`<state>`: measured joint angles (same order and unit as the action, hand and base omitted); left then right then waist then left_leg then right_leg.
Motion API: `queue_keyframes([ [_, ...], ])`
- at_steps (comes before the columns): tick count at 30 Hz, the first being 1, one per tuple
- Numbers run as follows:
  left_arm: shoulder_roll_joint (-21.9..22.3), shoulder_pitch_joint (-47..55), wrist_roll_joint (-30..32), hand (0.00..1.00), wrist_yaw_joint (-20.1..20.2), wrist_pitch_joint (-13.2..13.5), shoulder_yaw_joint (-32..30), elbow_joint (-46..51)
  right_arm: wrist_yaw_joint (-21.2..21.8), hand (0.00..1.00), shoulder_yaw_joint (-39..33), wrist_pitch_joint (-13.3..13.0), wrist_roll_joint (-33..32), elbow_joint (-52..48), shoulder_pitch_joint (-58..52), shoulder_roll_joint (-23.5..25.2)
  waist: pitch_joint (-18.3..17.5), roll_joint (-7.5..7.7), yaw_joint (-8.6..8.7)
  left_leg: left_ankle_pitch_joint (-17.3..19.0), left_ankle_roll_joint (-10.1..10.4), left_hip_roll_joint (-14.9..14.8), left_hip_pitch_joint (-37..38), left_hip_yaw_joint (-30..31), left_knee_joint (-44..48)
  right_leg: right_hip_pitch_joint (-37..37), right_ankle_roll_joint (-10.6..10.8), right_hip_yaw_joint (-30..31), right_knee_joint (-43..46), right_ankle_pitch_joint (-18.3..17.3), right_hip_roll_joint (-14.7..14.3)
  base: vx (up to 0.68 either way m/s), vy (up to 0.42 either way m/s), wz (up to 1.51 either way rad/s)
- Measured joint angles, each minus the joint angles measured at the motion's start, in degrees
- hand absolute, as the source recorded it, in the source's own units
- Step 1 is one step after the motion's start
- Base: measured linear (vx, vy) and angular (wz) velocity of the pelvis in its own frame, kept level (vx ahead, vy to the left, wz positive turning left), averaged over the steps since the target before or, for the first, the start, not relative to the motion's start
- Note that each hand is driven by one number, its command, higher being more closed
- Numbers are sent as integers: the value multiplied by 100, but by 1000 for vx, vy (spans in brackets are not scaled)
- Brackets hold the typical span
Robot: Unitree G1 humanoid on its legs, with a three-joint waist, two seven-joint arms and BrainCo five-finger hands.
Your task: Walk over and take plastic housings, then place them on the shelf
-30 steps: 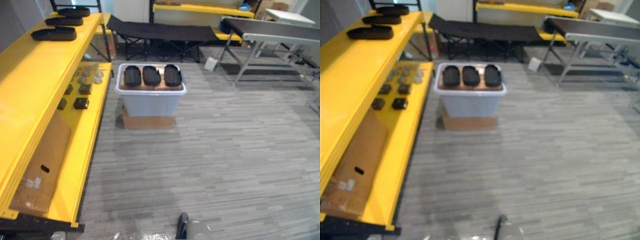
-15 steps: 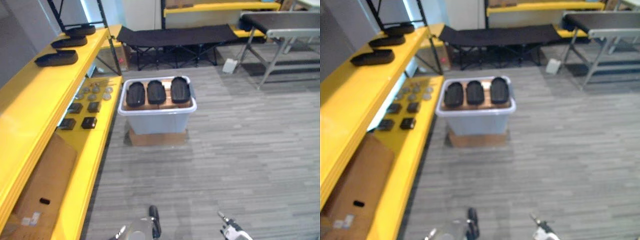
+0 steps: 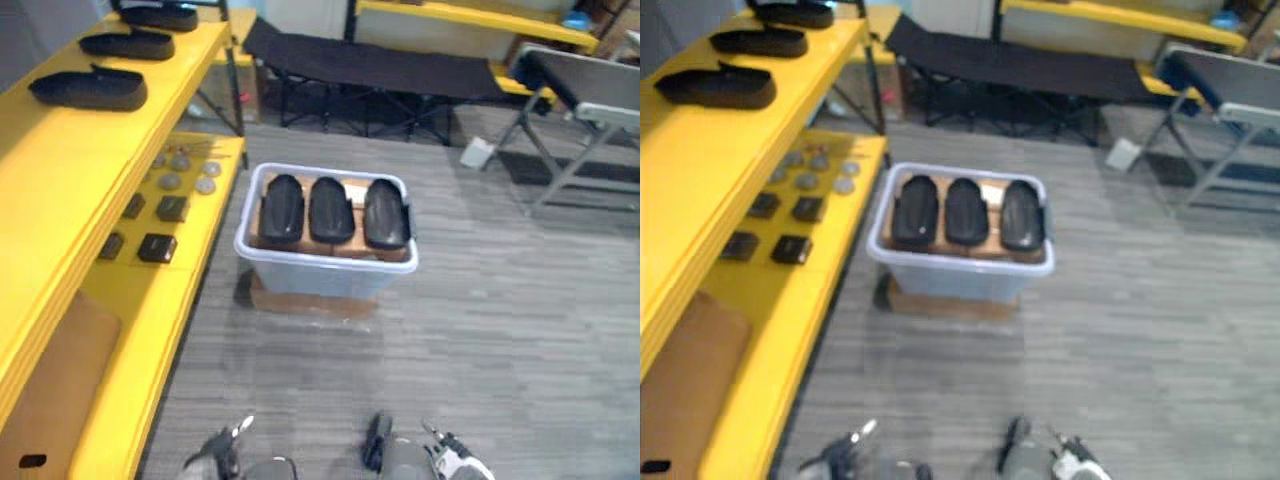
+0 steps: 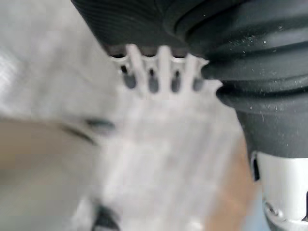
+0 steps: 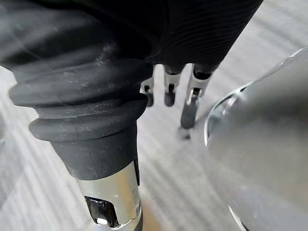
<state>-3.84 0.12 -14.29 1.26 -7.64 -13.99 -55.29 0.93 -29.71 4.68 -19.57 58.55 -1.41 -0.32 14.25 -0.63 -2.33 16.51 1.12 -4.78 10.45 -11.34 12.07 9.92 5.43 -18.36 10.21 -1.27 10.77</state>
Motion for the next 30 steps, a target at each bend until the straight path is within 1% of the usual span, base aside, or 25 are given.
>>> queue_keyframes([
  [3,210,220,-162,0,5,-50,-119,91,1,0,85,17,-31,-101,-211,152,-296,139,-15,547,373,-120,215,126,291,-5,-273,18,98,207,-71,479,-302,29],
  [4,293,259,-163,0,-5,-73,-130,72,-4,0,94,15,-38,-135,-232,137,-318,59,-5,640,446,-223,270,140,377,9,-279,92,196,553,-141,552,-353,23],
  [5,480,400,-170,0,-13,-103,-242,108,-67,0,135,40,-38,-153,-236,-4,-382,-182,-7,681,612,-525,146,146,969,-5,-308,0,507,279,-351,419,-273,11],
  [6,610,441,-186,0,-25,-36,-376,173,-99,0,183,72,-40,-142,-235,-88,-423,-298,-8,497,719,-753,-277,191,1893,-33,-401,-49,619,119,-449,552,-420,9],
  [7,724,435,-240,0,-43,21,-560,296,-109,0,235,78,-46,-145,-237,-165,-368,-439,-28,-49,585,-978,-825,367,3112,-270,-466,-69,596,-38,-576,418,-360,4],
  [8,764,428,-298,0,-50,66,-603,328,-109,0,309,75,-46,-154,-246,-212,-330,-501,-41,-341,608,-1160,-1156,541,3876,-482,-497,-91,514,-96,-666,485,-391,-7],
  [9,748,445,-340,0,-91,147,-570,337,-78,0,386,71,-30,-141,-252,-268,-326,-568,-36,-328,667,-1352,-1518,527,4523,-942,-519,-132,257,-126,-755,388,-262,-21],
  [10,702,443,-345,0,-120,174,-529,336,-54,0,373,68,-8,-119,-226,-257,-327,-534,-36,-328,663,-1374,-1580,448,4459,-1095,-513,-141,117,-123,-750,373,-246,-31],
  [11,637,445,-359,0,-130,179,-432,334,-6,0,338,54,34,-92,-215,-230,-349,-456,-47,-330,648,-1360,-1617,258,4025,-1326,-495,-132,-133,-113,-718,359,-205,-20],
  [12,526,449,-379,0,-157,179,-302,329,49,0,305,-26,173,-80,-231,-209,-371,-389,-43,-348,618,-1338,-1661,1,3139,-1557,-455,-143,-423,-89,-674,351,-132,-12],
  [13,526,451,-379,0,-167,186,-259,324,62,0,289,-190,356,-88,-230,-210,-368,-379,-40,-364,624,-1286,-1640,-86,2140,-1718,-410,-161,-622,-70,-662,352,-81,0],
  [14,542,451,-379,0,-166,190,-258,318,77,0,296,-283,438,-90,-254,-219,-368,-378,-35,-431,599,-1217,-1628,-54,1627,-1767,-380,-177,-662,-63,-655,341,23,4],
  [15,559,451,-330,0,-160,211,-244,307,192,0,420,-491,591,-98,-290,-264,-365,-371,-34,-691,603,-1045,-1595,14,708,-1775,-303,-175,-700,-78,-621,307,112,-1],
  [16,560,448,-252,0,-160,233,-166,262,321,0,651,-675,775,-170,-308,-319,-358,-362,-22,-1284,637,-880,-1518,70,55,-1764,-202,-137,-666,-126,-576,299,152,-6],
  [17,559,448,-170,0,-159,238,-124,238,396,0,774,-761,931,-212,-313,-345,-357,-365,-15,-1646,613,-796,-1483,151,-137,-1760,-143,-109,-646,-161,-575,270,202,-14],
  [18,420,445,88,0,-174,257,-56,235,561,0,1188,-958,1264,-252,-256,-318,-339,-157,-43,-1754,667,-602,-1350,135,-300,-1778,-16,-29,-625,-171,-420,237,181,-5],
  [19,206,437,241,0,-165,241,108,230,811,0,1853,-1247,1626,-493,-317,-288,-366,118,-14,-1771,639,-423,-1320,119,-514,-1702,98,-39,-617,-244,-241,218,155,1],
  [20,130,426,351,0,-155,244,199,237,981,0,2232,-1422,1827,-653,-340,-295,-342,193,-8,-1788,614,-345,-1348,117,-594,-1649,118,-50,-614,-252,-158,210,152,13],
  [21,-74,390,420,0,-151,247,342,240,1319,0,3093,-1711,2075,-1095,-344,-326,-300,372,-18,-1808,585,-216,-1404,108,-665,-1575,180,-57,-593,-250,-34,161,129,16],
  [22,-161,363,426,0,-150,244,416,235,1494,0,3594,-1818,2132,-1385,-340,-389,-287,441,-21,-1805,578,-157,-1451,132,-654,-1560,223,-75,-598,-230,19,164,152,20],
  [23,-304,347,414,0,-117,239,585,232,1975,0,4822,-1977,2311,-2006,-231,-605,-284,497,-97,-1747,489,-65,-1487,147,-643,-1541,300,-105,-597,-180,94,108,113,20],
  [25,-458,311,412,0,-97,242,804,192,2463,0,6230,-2215,2473,-2520,209,-758,-272,497,-211,-1673,400,20,-1490,200,-603,-1603,363,-209,-597,-134,168,87,110,25],
  [26,-481,289,467,0,-75,272,912,138,2906,0,7254,-2248,2423,-2923,663,-746,-228,437,-333,-1631,380,56,-1529,280,-551,-1625,354,-234,-594,-72,192,41,84,27],
  [29,-479,261,626,0,-75,352,1033,-34,3465,0,8248,-2116,1999,-3552,1297,-618,-154,324,-498,-1605,346,55,-1583,381,-549,-1645,350,-375,-606,67,166,24,53,23],
  [30,-482,339,710,0,-76,379,1045,-117,3705,0,8584,-1907,1728,-3867,1543,-484,-145,310,-530,-1606,343,60,-1561,487,-551,-1741,330,-490,-633,150,141,24,39,38],
])
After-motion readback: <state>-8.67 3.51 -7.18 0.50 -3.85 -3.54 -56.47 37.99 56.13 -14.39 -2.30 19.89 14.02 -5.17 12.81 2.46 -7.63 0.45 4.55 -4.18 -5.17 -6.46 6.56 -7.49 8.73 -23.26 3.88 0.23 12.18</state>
